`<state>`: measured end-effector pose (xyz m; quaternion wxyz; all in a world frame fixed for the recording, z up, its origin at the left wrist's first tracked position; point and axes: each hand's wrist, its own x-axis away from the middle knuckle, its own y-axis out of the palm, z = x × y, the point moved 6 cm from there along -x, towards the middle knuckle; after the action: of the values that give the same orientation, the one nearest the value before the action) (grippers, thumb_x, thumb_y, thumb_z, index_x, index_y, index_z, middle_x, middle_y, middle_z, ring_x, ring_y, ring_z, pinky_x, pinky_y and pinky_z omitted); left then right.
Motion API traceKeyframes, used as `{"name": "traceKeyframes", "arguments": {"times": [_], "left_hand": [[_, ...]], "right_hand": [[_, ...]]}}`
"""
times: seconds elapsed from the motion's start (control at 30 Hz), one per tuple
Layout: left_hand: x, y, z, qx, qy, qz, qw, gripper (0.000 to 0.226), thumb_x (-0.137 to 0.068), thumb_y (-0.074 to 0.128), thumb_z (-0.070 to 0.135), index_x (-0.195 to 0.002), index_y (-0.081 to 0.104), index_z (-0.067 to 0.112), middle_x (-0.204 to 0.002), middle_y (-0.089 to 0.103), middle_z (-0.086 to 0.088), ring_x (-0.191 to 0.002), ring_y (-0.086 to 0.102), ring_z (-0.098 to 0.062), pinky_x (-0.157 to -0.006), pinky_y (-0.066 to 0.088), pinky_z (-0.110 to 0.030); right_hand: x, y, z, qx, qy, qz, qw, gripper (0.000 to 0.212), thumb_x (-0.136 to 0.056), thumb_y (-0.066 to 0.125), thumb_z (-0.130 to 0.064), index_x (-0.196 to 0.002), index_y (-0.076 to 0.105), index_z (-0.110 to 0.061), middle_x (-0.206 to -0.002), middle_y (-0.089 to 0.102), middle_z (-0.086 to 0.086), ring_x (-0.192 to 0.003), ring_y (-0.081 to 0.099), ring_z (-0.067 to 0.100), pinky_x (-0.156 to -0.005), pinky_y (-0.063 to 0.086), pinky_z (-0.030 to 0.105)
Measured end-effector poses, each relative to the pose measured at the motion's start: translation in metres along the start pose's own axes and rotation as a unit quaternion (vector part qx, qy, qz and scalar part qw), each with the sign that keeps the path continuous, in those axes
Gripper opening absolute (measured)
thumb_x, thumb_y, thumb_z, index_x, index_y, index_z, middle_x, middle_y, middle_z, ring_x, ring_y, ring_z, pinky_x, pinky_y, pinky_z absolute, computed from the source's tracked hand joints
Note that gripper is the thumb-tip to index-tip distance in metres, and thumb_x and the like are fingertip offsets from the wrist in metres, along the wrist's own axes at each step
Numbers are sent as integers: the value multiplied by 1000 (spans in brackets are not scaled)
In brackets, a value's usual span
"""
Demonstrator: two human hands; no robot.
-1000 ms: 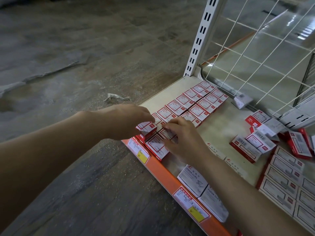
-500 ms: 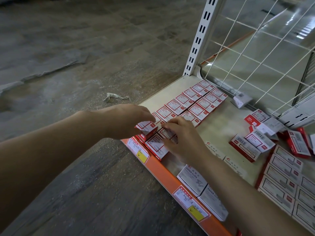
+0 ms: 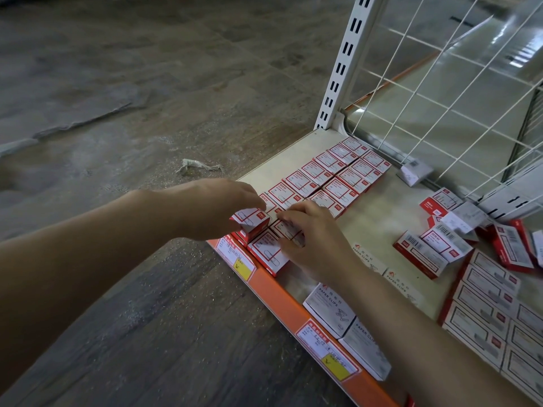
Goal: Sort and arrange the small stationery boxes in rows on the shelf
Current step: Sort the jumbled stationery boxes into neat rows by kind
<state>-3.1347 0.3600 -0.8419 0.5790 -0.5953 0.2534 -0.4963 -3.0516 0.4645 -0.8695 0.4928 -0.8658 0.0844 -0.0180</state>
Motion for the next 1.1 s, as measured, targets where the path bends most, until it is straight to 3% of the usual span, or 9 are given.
{"name": "traceKeyframes", "arguments": {"times": [0.4,0.67,0.87,1.0,1.1], "left_hand": [[1,0,-2,-2,-8,5,1000,45,-92,51,25,-136,43,24,-140,43,4,-124,43,-14,-101,38,-31],[7,-4,9,44,-14,15,999,61,-89,57,19,-141,30,36,-145,33,17,-129,37,-6,-104,37,-26],[3,-12,37,75,0,64,995,48,-89,55,24,-135,43,34,-137,45,14,-119,48,-7,-98,43,-29],[-7,-13,54,82,-12,75,994,42,-91,53,27,-132,45,36,-133,47,16,-104,47,0,-88,38,-16],[-16,-12,74,85,-13,79,993,36,-92,52,28,-126,50,35,-131,50,16,-114,48,-4,-93,38,-19]], "right_hand": [[1,-1,0,-4,-4,4,1000,45,-88,61,-24,-131,51,-14,-121,45,-3,-112,34,9,-93,36,18],[2,-12,2,-8,-3,23,1000,43,-89,59,-19,-131,51,-13,-125,47,-3,-118,37,12,-88,29,14],[20,-42,34,-2,54,40,998,34,-88,58,-15,-122,58,-16,-121,52,-6,-116,43,9,-88,29,11],[43,-58,49,23,73,35,996,32,-89,56,-16,-120,59,-19,-115,52,-10,-106,42,2,-82,26,9],[61,-71,62,37,93,37,994,32,-89,56,-18,-121,59,-19,-120,54,-7,-112,46,7,-80,25,8]]}}
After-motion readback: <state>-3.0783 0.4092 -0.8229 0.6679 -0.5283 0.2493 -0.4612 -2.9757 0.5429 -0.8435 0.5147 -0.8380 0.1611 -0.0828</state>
